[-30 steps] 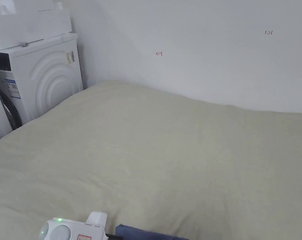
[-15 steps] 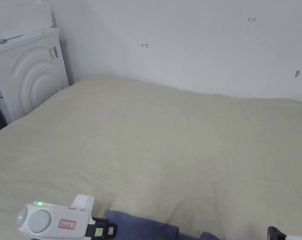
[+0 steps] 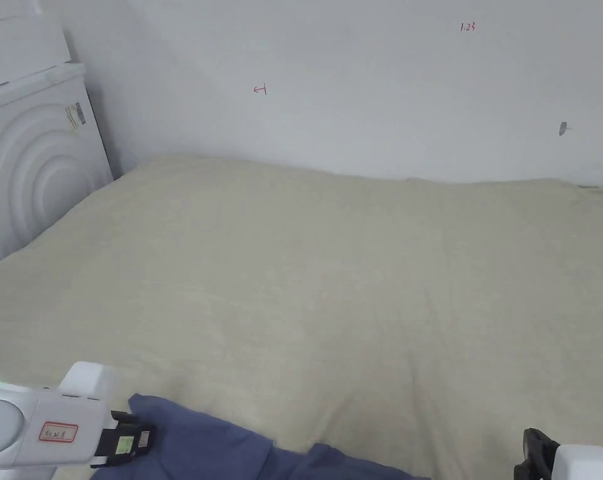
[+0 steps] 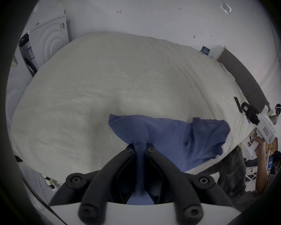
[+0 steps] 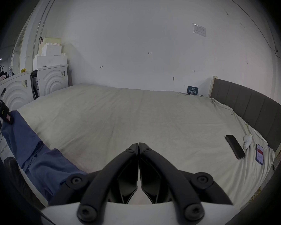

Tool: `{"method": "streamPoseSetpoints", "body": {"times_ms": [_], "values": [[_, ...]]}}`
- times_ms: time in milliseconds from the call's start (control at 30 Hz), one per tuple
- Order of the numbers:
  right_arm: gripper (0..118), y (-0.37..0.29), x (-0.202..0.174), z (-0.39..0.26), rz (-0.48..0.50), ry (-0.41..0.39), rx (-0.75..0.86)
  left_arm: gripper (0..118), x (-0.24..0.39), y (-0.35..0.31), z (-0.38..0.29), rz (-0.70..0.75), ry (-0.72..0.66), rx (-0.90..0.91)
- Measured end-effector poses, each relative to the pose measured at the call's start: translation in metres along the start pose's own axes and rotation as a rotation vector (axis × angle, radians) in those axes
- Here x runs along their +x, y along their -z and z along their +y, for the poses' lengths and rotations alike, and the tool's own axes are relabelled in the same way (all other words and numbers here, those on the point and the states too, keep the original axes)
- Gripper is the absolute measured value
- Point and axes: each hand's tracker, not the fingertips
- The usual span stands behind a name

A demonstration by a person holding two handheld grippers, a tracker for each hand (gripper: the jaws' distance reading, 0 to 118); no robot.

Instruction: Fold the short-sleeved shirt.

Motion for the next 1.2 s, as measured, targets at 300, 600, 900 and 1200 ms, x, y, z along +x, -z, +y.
{"method": "streamPoseSetpoints", "body": {"times_ms": [300,600,900,1200], "values": [[0,-0.001,-0.001,-0.004,0.005,0.011,-0.002,3,0.092,-0.001,0.009,-0.095,0.056,-0.019],[0,-0.003,0.003,-0.009,-0.002,0.029,-0.005,3,0.194,0.065,-0.011,-0.186,0.094,-0.099],[0,-0.01,0.013,-0.012,-0.018,0.033,-0.013,6,0.231,0.127,-0.024,-0.197,0.096,-0.148],[0,-0.009,0.021,-0.013,-0.032,0.041,-0.022,65,0.169,0.095,-0.019,-0.44,-0.086,0.018]]}}
